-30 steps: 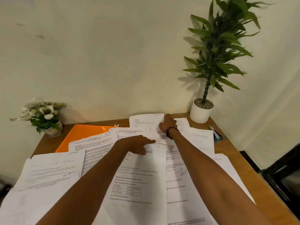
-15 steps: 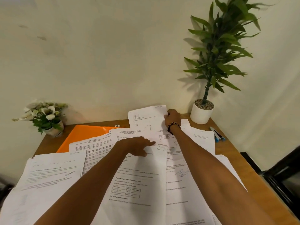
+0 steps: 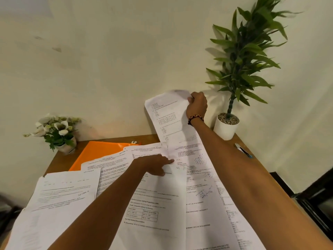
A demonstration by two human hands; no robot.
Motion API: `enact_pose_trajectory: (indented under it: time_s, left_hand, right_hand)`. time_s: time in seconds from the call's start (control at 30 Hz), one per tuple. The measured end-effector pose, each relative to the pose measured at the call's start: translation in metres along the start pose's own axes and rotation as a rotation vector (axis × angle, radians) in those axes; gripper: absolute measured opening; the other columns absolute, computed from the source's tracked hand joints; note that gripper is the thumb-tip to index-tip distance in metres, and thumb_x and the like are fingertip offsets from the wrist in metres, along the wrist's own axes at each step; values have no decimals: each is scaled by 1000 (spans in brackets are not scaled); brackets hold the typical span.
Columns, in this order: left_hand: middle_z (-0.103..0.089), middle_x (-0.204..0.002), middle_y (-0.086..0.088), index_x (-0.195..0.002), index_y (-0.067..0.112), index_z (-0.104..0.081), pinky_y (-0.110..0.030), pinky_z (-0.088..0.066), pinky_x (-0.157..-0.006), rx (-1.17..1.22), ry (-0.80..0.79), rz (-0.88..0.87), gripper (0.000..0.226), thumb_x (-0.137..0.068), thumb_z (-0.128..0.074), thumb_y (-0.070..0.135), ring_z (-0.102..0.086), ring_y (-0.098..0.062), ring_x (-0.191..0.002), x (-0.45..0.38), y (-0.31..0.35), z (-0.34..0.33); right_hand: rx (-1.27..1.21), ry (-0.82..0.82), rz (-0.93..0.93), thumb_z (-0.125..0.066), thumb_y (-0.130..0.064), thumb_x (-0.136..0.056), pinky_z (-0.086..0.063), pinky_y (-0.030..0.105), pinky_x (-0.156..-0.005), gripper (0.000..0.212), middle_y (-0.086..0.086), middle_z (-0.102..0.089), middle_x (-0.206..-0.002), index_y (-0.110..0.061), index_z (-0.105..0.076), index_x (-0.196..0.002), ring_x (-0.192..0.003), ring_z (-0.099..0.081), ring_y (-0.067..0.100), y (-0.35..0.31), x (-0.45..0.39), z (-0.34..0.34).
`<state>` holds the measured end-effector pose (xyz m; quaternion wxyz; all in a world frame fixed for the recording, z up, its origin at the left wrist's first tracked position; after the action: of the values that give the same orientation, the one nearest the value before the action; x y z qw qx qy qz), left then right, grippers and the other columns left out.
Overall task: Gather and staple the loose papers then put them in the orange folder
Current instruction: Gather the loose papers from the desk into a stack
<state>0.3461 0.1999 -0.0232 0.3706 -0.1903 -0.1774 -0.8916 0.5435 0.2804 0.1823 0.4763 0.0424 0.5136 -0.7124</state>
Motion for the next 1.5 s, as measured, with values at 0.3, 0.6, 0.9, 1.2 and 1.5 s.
enact_pose_trajectory:
  time_s: [0.3,0.6,0.9,1.2,1.5]
  left_hand:
    - [-29,-165,-3,-160,35,-20,-45,-20,-122,99,81,-9,70,-101,-58,34,-26,-25,-151,1,-8,5]
    - [-62,-124,-13,-124,15,-64,-41,-51,-94,378,861,-146,30,-94,-67,15,-60,-31,-111,67,-28,92]
    - [-48,-146,-12,-101,11,-60,-42,-44,-107,372,1253,-86,14,-91,-68,4,-46,-26,-134,122,-60,119]
    - [-61,-87,-4,-105,8,-55,-36,-45,-63,601,1243,-101,24,-102,-52,32,-59,-20,-76,132,-66,117]
    - [-62,-92,-6,-113,15,-35,-20,-53,-49,768,1266,-51,29,-102,-56,33,-69,-22,-72,134,-75,113]
  right_hand:
    - [40,116,387,-56,4,-85,-45,39,-69,20,8,-60,-89,-8,-71,-90,-83,-55,27,-50,15,25]
    - [140,-143,744,-70,-5,-81,-39,38,-69,6,7,-61,-92,-9,-71,-85,-86,-54,27,-50,119,6]
    - [95,-526,728,-54,-14,-98,-49,41,-67,15,6,-65,-93,-10,-68,-96,-85,-59,29,-65,128,-11]
    - [-127,-662,565,-35,-36,-107,-46,44,-64,38,0,-56,-72,-13,-54,-84,-67,-52,25,-80,136,-3]
    - [-233,-762,476,-38,-65,-97,-48,39,-65,47,-3,-60,-79,-21,-53,-90,-72,-58,19,-92,152,-3]
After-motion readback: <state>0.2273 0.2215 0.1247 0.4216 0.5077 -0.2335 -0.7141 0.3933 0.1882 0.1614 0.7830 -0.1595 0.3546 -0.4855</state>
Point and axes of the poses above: each hand's wrist, its own x-axis away from the middle knuckle, its own z-axis out of the back of the hand, y = z × x, the point moved 10 cm from there along -x, towards the middle knuckle
